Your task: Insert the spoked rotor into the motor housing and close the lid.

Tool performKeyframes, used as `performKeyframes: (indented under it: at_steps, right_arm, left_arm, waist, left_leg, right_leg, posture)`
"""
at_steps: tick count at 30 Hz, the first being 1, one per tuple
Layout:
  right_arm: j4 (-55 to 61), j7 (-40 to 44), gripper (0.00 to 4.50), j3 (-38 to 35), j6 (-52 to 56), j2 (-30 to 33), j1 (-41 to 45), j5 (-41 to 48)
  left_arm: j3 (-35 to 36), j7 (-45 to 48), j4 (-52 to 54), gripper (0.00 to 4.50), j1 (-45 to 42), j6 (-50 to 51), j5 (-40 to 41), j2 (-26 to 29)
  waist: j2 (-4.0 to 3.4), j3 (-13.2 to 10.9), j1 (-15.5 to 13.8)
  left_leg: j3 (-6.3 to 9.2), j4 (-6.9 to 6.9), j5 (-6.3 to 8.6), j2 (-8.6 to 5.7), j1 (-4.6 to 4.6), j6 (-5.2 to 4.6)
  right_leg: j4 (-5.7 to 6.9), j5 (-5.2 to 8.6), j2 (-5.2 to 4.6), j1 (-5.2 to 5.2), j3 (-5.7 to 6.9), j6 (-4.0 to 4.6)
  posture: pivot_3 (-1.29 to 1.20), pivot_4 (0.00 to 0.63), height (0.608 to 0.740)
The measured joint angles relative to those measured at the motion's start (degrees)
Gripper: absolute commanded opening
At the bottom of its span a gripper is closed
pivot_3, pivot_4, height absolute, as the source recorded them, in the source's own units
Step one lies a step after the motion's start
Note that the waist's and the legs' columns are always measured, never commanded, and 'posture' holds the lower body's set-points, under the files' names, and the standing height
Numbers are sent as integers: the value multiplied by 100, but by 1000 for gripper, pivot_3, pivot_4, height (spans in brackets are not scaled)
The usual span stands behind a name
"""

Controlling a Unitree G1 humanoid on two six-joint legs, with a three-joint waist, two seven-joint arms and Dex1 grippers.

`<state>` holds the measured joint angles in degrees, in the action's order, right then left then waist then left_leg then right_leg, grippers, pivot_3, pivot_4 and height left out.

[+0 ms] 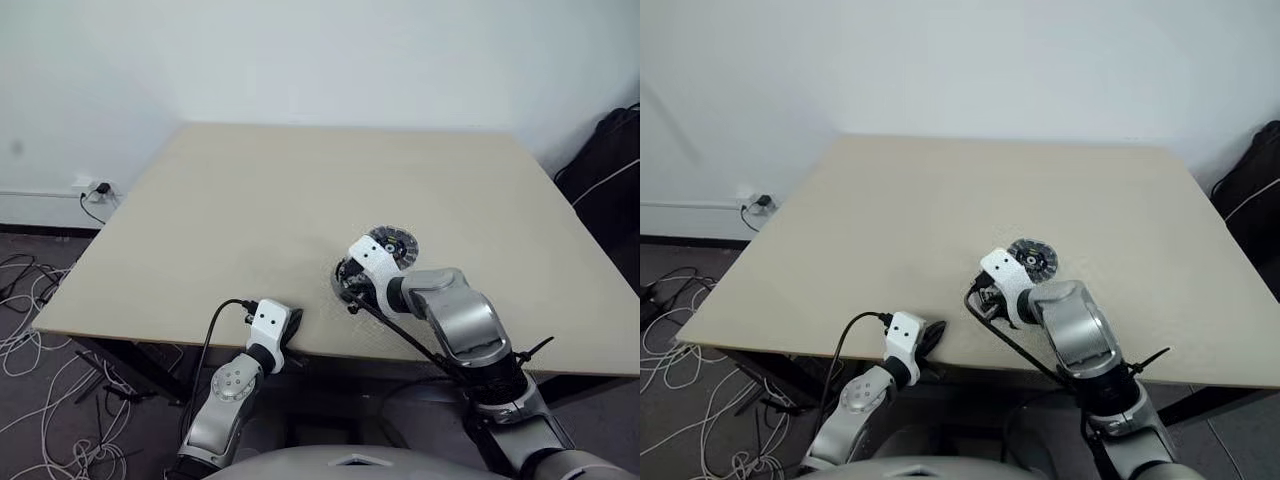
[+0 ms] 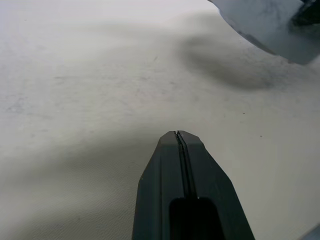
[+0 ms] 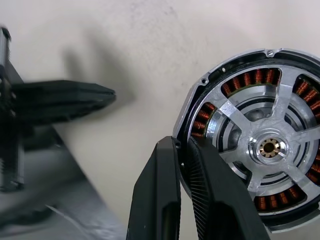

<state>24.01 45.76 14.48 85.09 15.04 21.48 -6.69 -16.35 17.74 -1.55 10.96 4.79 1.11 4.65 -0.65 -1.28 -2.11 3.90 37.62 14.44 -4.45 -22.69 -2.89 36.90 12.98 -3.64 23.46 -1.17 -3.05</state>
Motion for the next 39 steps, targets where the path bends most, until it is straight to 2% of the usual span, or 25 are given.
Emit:
performKeyframes:
  at_steps: [3,17,21,28,39]
  right_arm:
    - [50,-379,31,-522,655,-452,1,201]
    - [-433,-2320,31,-2544,686,-2397,253,549]
    - [-450,-2840,31,-2876,685,-2445,307,677]
    - [-442,-3646,31,-3034,685,-2456,298,1086]
    - [-526,-4921,31,-3324,685,-2466,273,2218]
  left_arm:
    - [-1,28,0,0,-3,-2,0,3]
    - [6,70,-1,0,-8,-2,-2,0]
    - [10,61,-1,0,-4,-2,-2,1]
    - [8,48,-1,0,2,-2,-1,-2]
    - [15,29,-1,0,48,-1,0,3]
  waist:
    - [-1,1,12]
    - [-15,3,126]
    - [-23,4,132]
    - [-39,10,202]
    - [-43,9,270]
  left_leg:
    - [0,0,0,0,0,0]
    - [0,-6,-2,-2,0,5]
    - [0,-8,-2,-4,0,5]
    - [0,-17,-7,-3,1,12]
    - [0,-17,-8,-3,2,10]
  right_leg:
    - [1,0,1,2,0,0]
    - [5,-2,5,7,-2,1]
    - [4,-2,4,7,-2,2]
    - [7,-1,5,14,-4,5]
    - [7,-1,5,11,-5,5]
  posture:
    - [0,0,740]
    - [0,0,740]
    - [0,0,740]
    - [0,0,740]
    - [0,0,740]
